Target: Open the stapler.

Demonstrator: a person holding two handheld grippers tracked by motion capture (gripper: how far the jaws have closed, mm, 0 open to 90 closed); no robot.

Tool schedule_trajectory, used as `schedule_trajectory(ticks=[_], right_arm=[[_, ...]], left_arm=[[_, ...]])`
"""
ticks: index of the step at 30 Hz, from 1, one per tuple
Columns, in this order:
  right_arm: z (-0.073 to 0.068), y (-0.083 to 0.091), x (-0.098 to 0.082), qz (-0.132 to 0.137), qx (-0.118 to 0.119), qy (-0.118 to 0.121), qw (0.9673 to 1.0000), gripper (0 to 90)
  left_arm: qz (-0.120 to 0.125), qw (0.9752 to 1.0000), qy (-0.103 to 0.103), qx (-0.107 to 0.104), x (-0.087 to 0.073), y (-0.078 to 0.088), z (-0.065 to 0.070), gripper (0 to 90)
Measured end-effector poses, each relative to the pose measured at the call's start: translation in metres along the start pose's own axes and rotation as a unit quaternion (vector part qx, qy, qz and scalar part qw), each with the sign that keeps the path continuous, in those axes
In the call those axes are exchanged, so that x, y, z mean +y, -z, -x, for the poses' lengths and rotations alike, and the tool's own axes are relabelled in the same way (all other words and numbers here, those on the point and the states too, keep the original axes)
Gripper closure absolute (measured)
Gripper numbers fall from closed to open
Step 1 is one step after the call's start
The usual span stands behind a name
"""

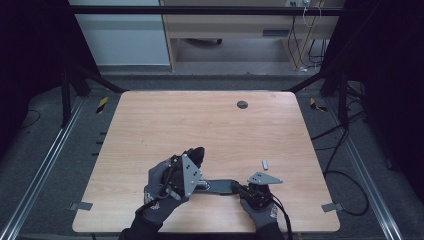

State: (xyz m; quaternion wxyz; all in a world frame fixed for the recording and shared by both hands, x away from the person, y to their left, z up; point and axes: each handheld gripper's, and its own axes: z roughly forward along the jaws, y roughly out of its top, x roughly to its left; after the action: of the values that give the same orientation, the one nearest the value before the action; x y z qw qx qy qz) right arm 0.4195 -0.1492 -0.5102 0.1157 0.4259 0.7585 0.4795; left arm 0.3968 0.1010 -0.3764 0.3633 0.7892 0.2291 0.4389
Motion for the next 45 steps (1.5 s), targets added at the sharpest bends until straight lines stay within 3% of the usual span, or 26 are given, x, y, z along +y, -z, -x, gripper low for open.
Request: schedule_trajectory(ticks=[18,28,45], right_arm=[[-0.001,0.0,0.0,0.001,-0.002,0.0,1.0,90.0],[0.0,0.0,0.0,0.0,0.001,-0.001,1.0,90.0],[0.0,0.0,0.0,0.0,0.001,0.0,1.0,90.0]], left_arm=[[0.02,0.9985,0.051,0.009,-0.012,0.013,-0.02,59.3],[0.033,0.9944,0.099,0.015,-0.025,0.024,-0.037,59.7],[0.034,0.9907,0.125,0.039,-0.031,0.029,-0.043,60.4]])
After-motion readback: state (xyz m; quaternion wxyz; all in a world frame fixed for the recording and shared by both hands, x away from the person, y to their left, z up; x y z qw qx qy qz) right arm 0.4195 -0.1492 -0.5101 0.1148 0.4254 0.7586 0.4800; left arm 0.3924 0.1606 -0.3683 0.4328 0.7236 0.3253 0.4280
